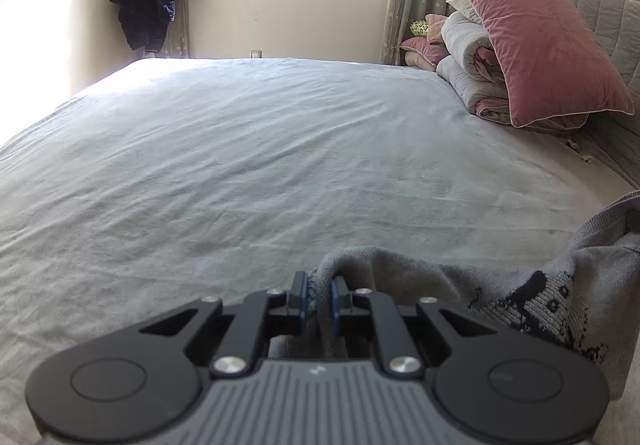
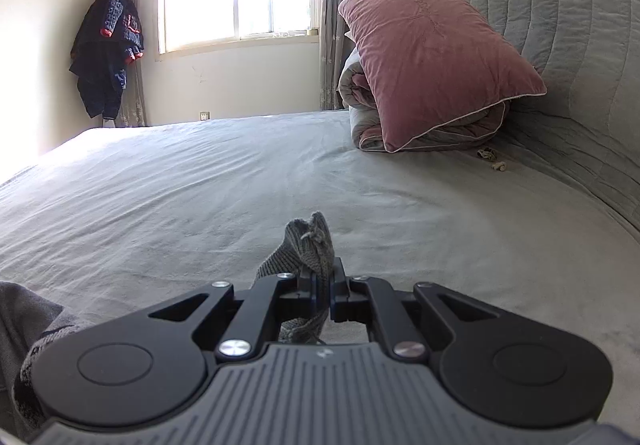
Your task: Fold clothes
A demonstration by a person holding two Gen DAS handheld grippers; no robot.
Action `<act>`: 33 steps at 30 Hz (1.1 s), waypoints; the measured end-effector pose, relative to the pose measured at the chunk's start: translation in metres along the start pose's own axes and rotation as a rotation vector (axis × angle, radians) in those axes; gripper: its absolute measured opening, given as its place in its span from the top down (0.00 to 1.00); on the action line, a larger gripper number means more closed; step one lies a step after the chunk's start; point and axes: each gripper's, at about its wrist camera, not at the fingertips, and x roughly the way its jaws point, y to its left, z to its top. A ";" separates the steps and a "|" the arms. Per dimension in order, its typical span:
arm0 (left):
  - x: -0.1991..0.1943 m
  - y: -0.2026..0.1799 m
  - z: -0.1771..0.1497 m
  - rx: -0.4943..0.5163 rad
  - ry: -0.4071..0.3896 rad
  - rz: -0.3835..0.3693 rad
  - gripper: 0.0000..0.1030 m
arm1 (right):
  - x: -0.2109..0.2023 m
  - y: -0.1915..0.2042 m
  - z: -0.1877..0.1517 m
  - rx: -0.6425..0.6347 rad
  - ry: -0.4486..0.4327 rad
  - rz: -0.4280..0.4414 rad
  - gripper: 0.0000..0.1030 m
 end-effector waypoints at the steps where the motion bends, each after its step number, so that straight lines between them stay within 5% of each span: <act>1: 0.007 0.000 0.002 0.003 0.004 0.013 0.89 | 0.005 0.002 0.000 -0.009 -0.003 -0.003 0.94; 15: 0.098 0.003 -0.016 0.009 0.052 0.111 0.89 | 0.075 0.012 -0.031 -0.065 0.041 -0.005 0.94; 25: 0.103 -0.007 -0.033 0.055 -0.030 0.152 0.87 | 0.101 0.003 -0.059 -0.001 0.180 0.024 0.93; 28: 0.101 -0.006 -0.032 0.030 -0.025 0.162 0.75 | 0.098 0.002 -0.053 -0.006 0.215 0.047 0.87; 30: 0.095 -0.006 -0.031 0.009 -0.013 0.152 0.55 | 0.090 0.001 -0.049 -0.001 0.230 0.063 0.85; 31: 0.091 -0.006 -0.030 0.000 -0.007 0.140 0.51 | 0.086 0.001 -0.047 0.002 0.238 0.071 0.77; 33: 0.082 -0.008 -0.029 -0.009 0.006 0.119 0.34 | 0.077 -0.004 -0.043 0.040 0.246 0.094 0.47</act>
